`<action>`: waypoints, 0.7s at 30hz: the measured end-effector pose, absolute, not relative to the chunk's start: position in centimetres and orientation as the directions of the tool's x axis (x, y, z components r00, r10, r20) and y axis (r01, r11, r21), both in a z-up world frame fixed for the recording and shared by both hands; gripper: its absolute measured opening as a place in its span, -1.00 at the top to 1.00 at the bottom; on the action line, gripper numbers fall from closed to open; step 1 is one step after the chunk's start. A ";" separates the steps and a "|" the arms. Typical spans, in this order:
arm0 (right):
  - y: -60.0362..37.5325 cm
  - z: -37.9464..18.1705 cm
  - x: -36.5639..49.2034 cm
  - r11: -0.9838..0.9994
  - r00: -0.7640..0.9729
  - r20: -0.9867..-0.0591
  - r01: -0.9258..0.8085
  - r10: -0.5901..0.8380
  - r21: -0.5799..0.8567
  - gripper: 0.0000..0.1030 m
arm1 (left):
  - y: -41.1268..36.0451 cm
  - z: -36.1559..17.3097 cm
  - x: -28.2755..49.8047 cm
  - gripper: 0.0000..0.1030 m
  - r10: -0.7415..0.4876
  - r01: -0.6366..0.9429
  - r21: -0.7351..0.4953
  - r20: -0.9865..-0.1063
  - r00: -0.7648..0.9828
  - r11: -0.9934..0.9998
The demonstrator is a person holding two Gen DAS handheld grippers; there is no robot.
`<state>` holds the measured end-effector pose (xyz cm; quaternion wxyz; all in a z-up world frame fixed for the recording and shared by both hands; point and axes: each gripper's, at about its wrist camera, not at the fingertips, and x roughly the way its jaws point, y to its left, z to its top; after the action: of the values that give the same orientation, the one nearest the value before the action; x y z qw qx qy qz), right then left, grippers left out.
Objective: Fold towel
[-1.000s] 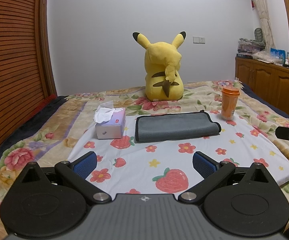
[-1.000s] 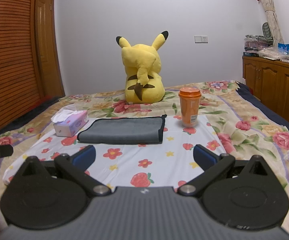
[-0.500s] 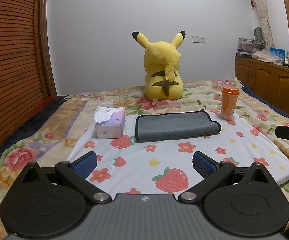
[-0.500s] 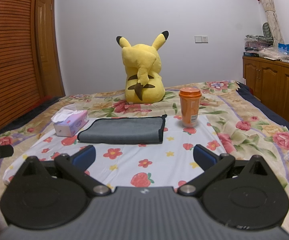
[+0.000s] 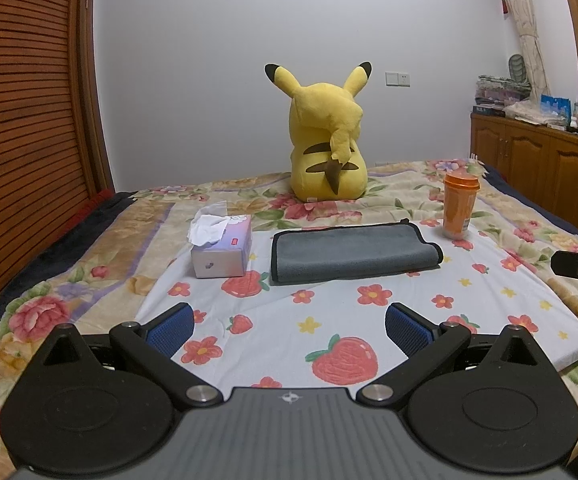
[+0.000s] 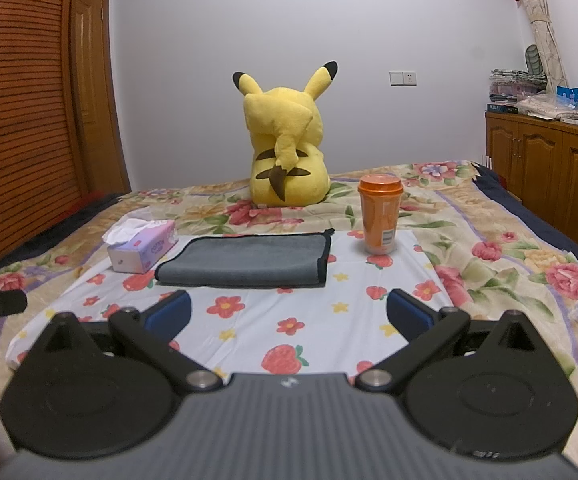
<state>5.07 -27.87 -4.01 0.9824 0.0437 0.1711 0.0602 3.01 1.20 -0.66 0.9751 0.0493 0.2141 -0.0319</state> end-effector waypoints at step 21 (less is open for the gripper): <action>-27.8 -4.1 5.0 0.989 0.934 -0.331 -0.102 0.133 0.109 -1.00 | 1.1 -0.6 3.0 -1.00 -0.039 0.083 0.085 -0.421 0.906 0.993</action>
<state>5.00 -27.85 -4.08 0.9824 0.0453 0.1713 0.0596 3.00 1.09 -0.63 0.9749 0.0507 0.2143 -0.0313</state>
